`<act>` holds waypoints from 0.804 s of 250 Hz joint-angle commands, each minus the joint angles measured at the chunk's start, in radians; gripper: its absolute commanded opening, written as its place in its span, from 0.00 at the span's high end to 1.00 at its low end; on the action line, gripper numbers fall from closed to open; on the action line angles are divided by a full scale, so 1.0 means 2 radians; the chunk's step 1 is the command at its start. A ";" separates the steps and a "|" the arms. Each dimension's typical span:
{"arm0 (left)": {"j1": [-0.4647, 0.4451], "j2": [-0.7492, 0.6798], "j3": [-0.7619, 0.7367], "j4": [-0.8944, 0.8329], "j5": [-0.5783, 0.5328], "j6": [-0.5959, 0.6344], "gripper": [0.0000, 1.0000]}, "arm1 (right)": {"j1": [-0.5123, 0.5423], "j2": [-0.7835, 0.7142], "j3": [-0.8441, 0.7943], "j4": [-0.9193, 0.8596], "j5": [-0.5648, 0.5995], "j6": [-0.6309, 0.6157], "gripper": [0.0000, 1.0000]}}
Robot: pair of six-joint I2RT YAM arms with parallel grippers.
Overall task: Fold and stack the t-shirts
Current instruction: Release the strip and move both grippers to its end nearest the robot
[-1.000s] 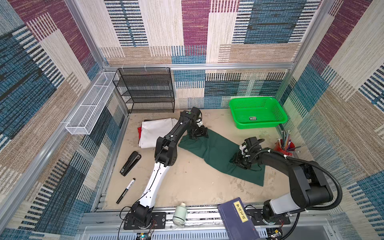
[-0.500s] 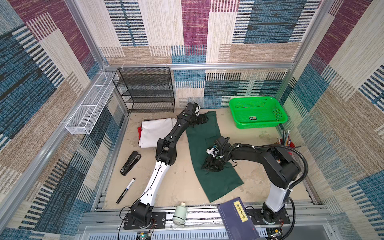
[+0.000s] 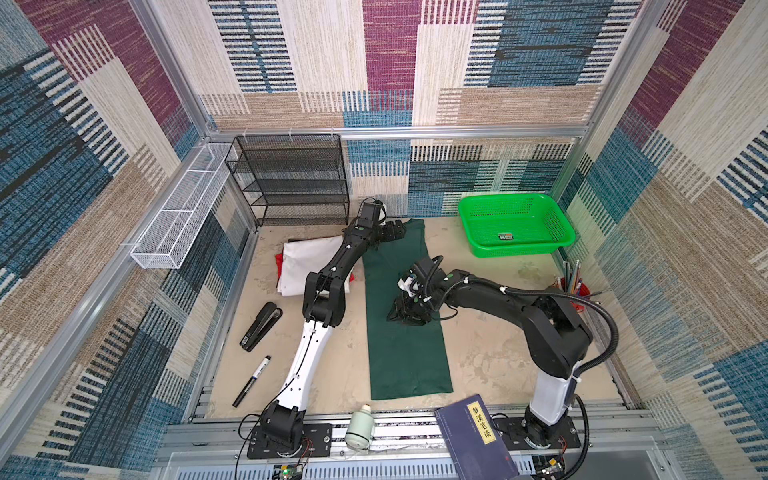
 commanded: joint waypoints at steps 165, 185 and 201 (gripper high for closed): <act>-0.062 -0.698 -0.760 -0.282 0.111 -0.039 0.28 | -0.008 -0.305 -0.302 -0.108 0.072 0.062 0.50; -0.081 -0.717 -0.796 -0.288 0.118 -0.051 0.29 | -0.004 -0.319 -0.316 -0.116 0.062 0.061 0.50; -0.096 -0.721 -0.816 -0.287 0.122 -0.058 0.30 | -0.002 -0.324 -0.330 -0.113 0.043 0.060 0.50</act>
